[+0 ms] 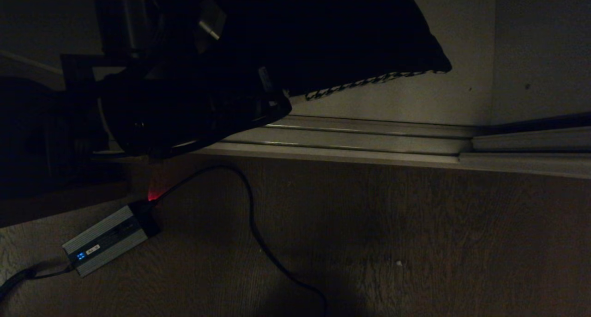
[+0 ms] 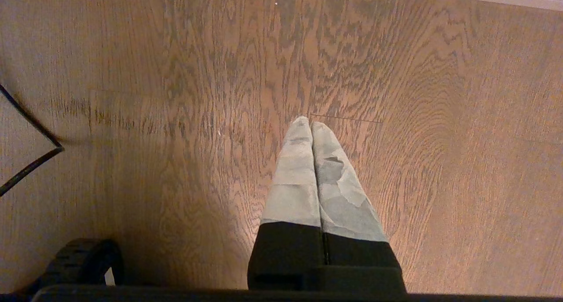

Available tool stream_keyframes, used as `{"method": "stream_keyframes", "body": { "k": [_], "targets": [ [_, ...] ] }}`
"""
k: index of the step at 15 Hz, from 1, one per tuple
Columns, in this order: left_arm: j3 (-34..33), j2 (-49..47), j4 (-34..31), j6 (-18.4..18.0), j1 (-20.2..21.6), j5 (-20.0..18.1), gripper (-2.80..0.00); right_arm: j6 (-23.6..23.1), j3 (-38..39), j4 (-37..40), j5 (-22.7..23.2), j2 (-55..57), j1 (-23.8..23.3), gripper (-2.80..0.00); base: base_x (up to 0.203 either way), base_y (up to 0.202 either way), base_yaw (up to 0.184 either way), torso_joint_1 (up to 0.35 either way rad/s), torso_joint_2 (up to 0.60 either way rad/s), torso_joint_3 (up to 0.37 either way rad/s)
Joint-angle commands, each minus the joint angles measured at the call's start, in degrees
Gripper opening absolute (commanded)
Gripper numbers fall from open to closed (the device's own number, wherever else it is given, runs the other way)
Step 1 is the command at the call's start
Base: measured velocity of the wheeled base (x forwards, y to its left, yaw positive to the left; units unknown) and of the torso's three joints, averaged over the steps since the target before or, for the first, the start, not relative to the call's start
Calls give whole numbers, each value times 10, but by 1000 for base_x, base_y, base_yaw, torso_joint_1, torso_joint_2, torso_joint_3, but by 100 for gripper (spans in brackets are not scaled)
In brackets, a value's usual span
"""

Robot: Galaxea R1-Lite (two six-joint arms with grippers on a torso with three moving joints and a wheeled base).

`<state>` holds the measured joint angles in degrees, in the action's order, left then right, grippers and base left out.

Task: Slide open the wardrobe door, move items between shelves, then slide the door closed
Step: Place the pillow on the higher shelf

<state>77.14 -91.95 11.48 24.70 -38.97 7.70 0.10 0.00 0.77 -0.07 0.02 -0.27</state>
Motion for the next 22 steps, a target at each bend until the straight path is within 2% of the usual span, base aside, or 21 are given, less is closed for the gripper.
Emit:
{"method": "stream_keyframes", "body": {
  "k": [1,16,22],
  "targets": [
    [-3,1,0,0,-1,0,-280,0,3,0,0,-1,0,-280,0,0,0,0,0,0],
    [-11,0,1,-7,0,1,-280,0,3,0,0,-1,0,-280,0,0,0,0,0,0],
    [-9,2,3,-6,1,1,-280,0,3,0,0,-1,0,-280,-167,0,1,2,3,2]
  ]
}}
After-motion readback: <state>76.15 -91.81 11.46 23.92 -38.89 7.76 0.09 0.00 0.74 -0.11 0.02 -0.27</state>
